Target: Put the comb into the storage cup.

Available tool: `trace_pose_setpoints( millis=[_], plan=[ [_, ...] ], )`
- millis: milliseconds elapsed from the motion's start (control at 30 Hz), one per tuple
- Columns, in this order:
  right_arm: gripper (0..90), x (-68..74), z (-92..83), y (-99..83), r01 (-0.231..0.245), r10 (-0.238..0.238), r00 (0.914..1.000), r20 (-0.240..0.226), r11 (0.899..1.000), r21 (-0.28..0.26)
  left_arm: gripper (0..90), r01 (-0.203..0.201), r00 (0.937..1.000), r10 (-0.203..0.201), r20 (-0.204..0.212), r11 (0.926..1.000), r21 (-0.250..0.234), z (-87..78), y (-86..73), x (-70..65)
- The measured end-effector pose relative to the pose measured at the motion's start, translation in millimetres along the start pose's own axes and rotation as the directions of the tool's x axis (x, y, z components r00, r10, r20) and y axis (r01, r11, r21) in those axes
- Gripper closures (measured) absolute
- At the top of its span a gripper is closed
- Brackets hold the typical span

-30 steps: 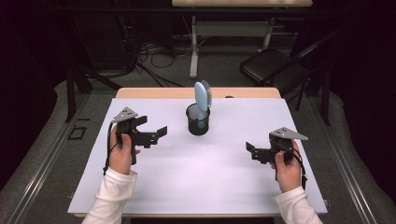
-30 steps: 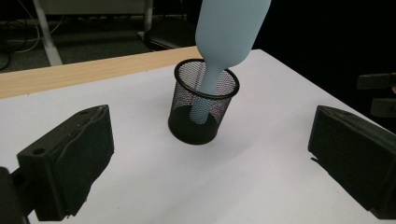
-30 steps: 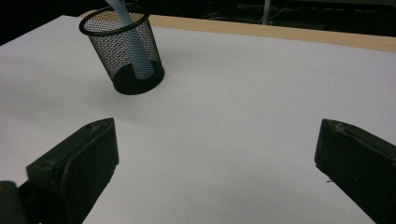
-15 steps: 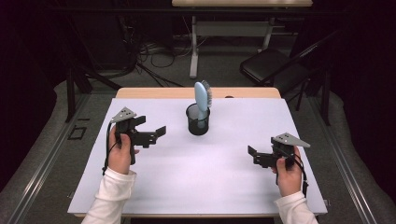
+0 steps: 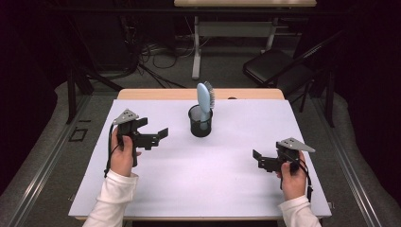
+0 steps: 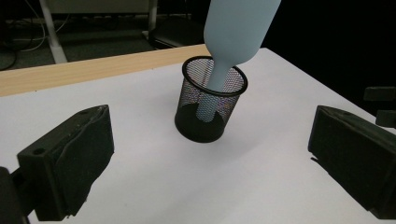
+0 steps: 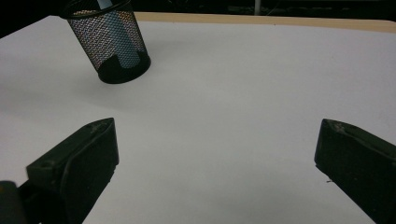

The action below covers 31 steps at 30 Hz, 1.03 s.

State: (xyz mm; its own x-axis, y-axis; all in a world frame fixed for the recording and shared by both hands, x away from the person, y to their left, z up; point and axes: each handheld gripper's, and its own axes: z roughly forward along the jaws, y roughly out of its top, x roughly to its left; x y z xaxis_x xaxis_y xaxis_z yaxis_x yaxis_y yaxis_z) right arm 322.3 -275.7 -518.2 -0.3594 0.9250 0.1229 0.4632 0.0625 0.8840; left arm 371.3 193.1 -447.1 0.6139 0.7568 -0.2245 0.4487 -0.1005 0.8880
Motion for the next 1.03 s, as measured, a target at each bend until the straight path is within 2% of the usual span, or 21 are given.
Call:
trace_pose_setpoints(
  millis=[467, 1033],
  plan=[
    [0.0, -8.4, 2.3, -8.5, -0.019, 0.019, 0.9995, 0.024, 1.0, -0.002, 0.8, 0.003, 1.0, -0.003, -0.006, 1.0, -0.009, -2.0, -0.1, 2.1],
    [0.0, -12.6, 2.9, -12.2, -0.033, 0.033, 0.9991, 0.028, 0.999, 0.007, 0.8, 0.006, 1.0, -0.006, -0.008, 0.9999, -0.012, -3.9, 0.7, 3.9]
  ],
)
